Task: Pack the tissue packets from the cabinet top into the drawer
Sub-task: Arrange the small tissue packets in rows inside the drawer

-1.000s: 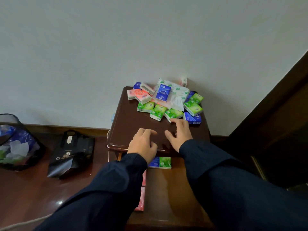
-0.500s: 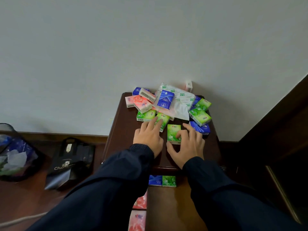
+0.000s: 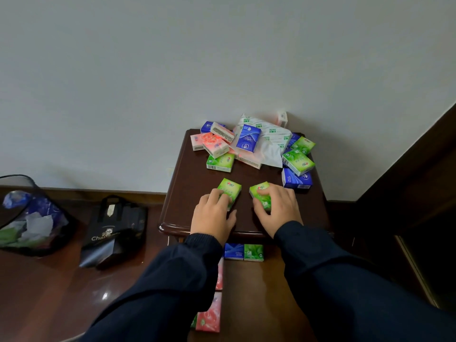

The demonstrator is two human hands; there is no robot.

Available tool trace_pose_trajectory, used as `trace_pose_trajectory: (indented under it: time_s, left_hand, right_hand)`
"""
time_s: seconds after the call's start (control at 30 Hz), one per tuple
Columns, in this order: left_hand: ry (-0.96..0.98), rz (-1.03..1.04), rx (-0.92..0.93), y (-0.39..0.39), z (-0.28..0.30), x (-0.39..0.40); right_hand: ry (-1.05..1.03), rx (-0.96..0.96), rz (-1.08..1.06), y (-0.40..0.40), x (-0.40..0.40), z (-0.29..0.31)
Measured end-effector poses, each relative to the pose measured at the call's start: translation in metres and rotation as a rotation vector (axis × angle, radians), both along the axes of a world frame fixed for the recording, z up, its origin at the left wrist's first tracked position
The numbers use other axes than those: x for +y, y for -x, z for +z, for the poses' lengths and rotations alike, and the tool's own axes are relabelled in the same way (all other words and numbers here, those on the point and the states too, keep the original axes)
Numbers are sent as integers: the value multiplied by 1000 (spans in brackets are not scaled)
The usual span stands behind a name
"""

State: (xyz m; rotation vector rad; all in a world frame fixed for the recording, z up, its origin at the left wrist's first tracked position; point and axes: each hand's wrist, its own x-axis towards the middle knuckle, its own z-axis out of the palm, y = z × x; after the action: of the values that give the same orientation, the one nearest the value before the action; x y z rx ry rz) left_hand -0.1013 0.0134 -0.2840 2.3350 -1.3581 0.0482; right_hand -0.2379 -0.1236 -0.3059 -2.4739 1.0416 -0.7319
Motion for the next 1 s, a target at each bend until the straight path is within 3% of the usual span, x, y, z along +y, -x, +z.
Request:
trace_pose_trajectory:
  time_s: [0.17, 0.4, 0.6, 0.83, 1.0]
  left_hand:
    - [-7, 90, 124, 10, 14, 14]
    - [2, 261, 437, 38, 23, 60]
    - [163, 378, 772, 69, -4, 119]
    - [303, 280, 986, 80, -25, 155]
    - [232, 230, 1062, 75, -36, 159]
  right_hand:
    - [-206, 45, -26, 21, 33, 15]
    - [-487, 51, -2, 58, 71, 31]
    - [-1056, 86, -67, 79, 102, -3]
    - [-1190, 21, -320, 60, 124, -41]
    - [-1323, -79, -414, 37, 132, -42]
